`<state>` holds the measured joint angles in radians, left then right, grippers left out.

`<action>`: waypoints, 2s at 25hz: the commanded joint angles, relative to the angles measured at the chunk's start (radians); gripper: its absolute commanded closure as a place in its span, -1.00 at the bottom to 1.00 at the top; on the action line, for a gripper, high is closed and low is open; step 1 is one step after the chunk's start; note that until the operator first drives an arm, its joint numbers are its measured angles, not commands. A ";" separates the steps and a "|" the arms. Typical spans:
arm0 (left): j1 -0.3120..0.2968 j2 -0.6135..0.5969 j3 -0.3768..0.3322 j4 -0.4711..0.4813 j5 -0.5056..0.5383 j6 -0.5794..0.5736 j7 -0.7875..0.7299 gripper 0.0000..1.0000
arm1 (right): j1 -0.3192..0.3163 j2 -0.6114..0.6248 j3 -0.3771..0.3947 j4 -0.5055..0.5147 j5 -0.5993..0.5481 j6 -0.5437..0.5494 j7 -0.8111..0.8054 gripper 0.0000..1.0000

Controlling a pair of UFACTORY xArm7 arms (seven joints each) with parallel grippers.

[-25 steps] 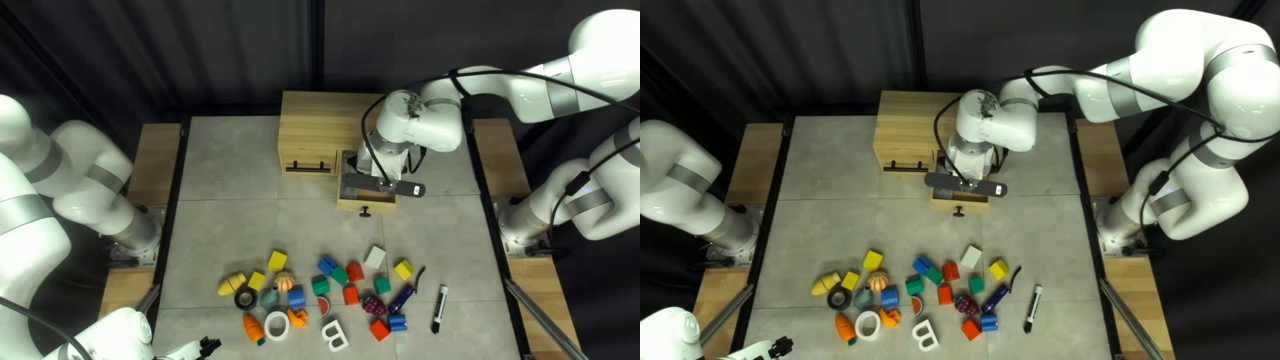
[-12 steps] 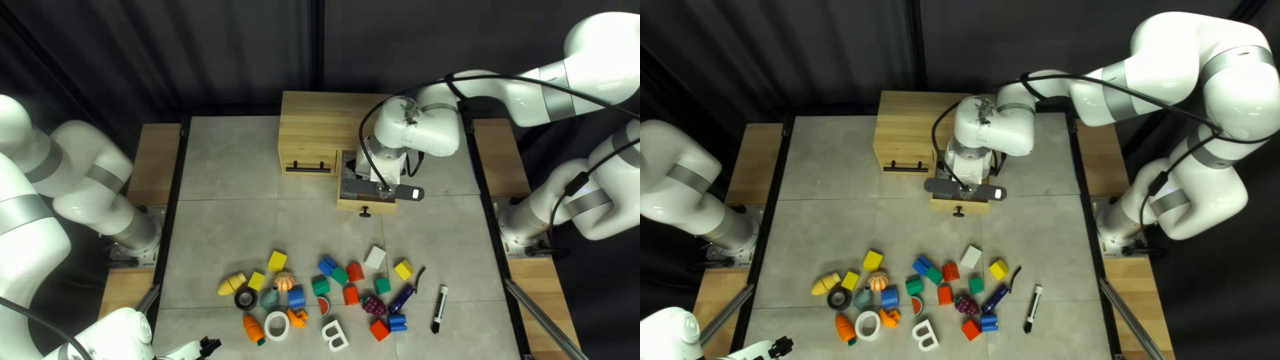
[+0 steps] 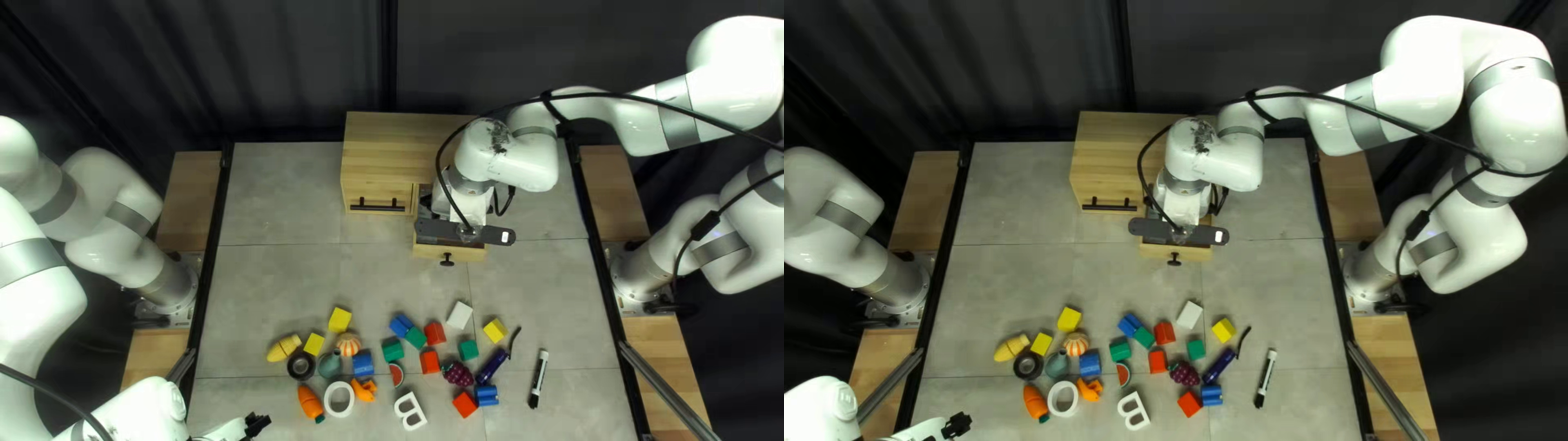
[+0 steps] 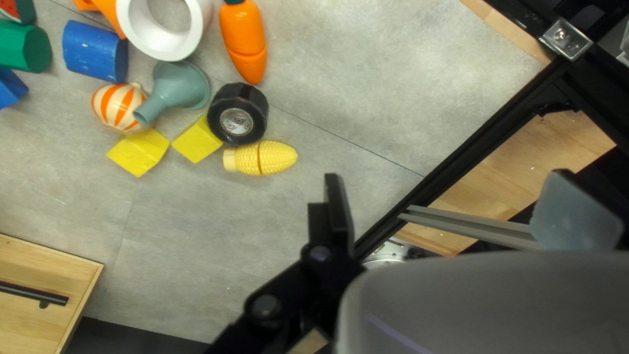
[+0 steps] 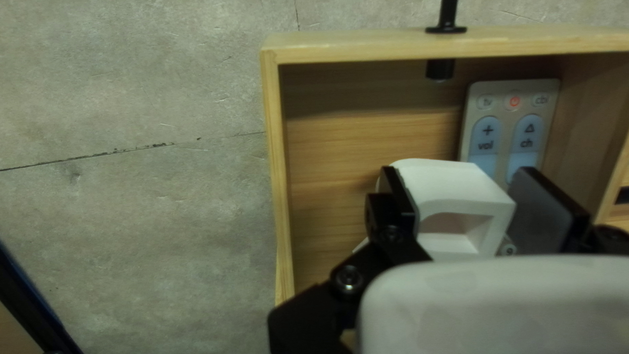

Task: Open drawers and place objects into drawer and close

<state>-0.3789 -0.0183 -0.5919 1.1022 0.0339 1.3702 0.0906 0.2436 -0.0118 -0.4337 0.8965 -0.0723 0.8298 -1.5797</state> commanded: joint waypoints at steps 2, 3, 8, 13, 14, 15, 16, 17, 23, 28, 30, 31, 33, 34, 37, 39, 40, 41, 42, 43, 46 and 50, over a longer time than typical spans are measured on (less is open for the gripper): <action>0.000 0.000 0.000 0.000 0.000 0.000 0.000 -1.00 | -0.001 -0.005 -0.001 0.002 0.000 0.004 -0.002 1.00; 0.000 0.000 0.000 0.000 0.000 0.000 0.000 -1.00 | -0.001 -0.007 -0.001 0.001 -0.001 0.006 -0.002 1.00; 0.000 0.000 0.000 0.000 0.000 0.000 0.000 -1.00 | 0.001 -0.028 0.002 -0.017 -0.006 0.010 0.000 1.00; 0.000 0.000 0.000 0.000 0.000 0.000 0.000 -1.00 | 0.003 -0.040 0.004 -0.022 -0.010 0.029 -0.008 1.00; 0.000 0.000 0.000 0.000 0.000 0.000 0.000 -1.00 | 0.003 -0.041 0.004 -0.020 -0.009 0.038 -0.013 1.00; 0.000 0.000 0.000 0.000 0.000 0.000 0.000 -1.00 | 0.003 -0.041 0.004 -0.018 -0.009 0.042 -0.016 1.00; 0.000 0.000 0.000 0.000 0.000 0.000 0.000 -1.00 | 0.003 -0.041 0.004 -0.017 -0.009 0.046 -0.018 1.00; 0.000 0.000 0.000 0.000 0.000 0.000 0.000 -1.00 | 0.004 -0.043 0.004 -0.016 -0.010 0.053 -0.020 1.00; 0.000 0.000 0.000 0.000 0.000 0.000 0.000 -1.00 | 0.001 -0.063 0.003 -0.035 -0.017 0.068 -0.019 1.00; 0.000 0.000 0.000 0.000 0.000 0.000 0.000 -1.00 | -0.007 -0.074 -0.005 -0.054 -0.019 0.063 -0.029 1.00; 0.000 0.000 0.000 0.000 0.000 0.000 0.000 -1.00 | -0.013 -0.078 -0.012 -0.061 -0.022 0.055 -0.039 1.00; 0.000 0.000 0.000 0.000 0.000 0.000 0.000 -1.00 | -0.015 -0.079 -0.014 -0.061 -0.022 0.053 -0.042 1.00; 0.000 0.000 0.000 0.000 0.000 0.000 0.000 -1.00 | -0.018 -0.078 -0.019 -0.056 -0.022 0.053 -0.051 1.00; 0.000 0.000 0.000 0.000 0.000 0.000 0.000 -1.00 | -0.021 -0.074 -0.022 -0.045 -0.021 0.057 -0.061 1.00; 0.000 0.000 0.000 0.000 0.000 0.000 0.000 -1.00 | -0.024 -0.059 -0.029 -0.022 -0.017 0.064 -0.082 1.00; 0.000 0.000 0.000 0.000 0.000 0.000 0.000 -1.00 | -0.026 -0.051 -0.031 -0.009 -0.016 0.067 -0.092 1.00; 0.000 0.000 0.000 0.000 0.000 0.000 0.000 -1.00 | -0.026 -0.047 -0.031 -0.005 -0.017 0.067 -0.093 1.00; 0.000 0.000 0.000 0.000 0.000 0.000 0.000 -1.00 | -0.026 -0.043 -0.032 -0.003 -0.017 0.066 -0.097 1.00; 0.000 0.000 0.000 0.000 0.000 0.000 0.000 -1.00 | -0.026 -0.039 -0.032 -0.002 -0.018 0.064 -0.099 1.00; 0.000 0.000 0.000 0.000 0.000 0.000 0.000 -1.00 | -0.026 -0.038 -0.032 -0.002 -0.018 0.064 -0.100 1.00; 0.000 0.000 0.000 0.000 0.000 0.000 0.000 -1.00 | -0.024 -0.032 -0.030 -0.011 -0.017 0.050 -0.101 1.00; 0.000 0.000 0.000 0.000 0.000 0.000 0.000 -1.00 | -0.021 -0.040 -0.026 -0.028 -0.016 0.035 -0.098 1.00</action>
<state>-0.3789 -0.0183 -0.5919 1.1022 0.0339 1.3702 0.0906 0.2203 -0.0472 -0.4625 0.8757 -0.0891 0.8712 -1.6794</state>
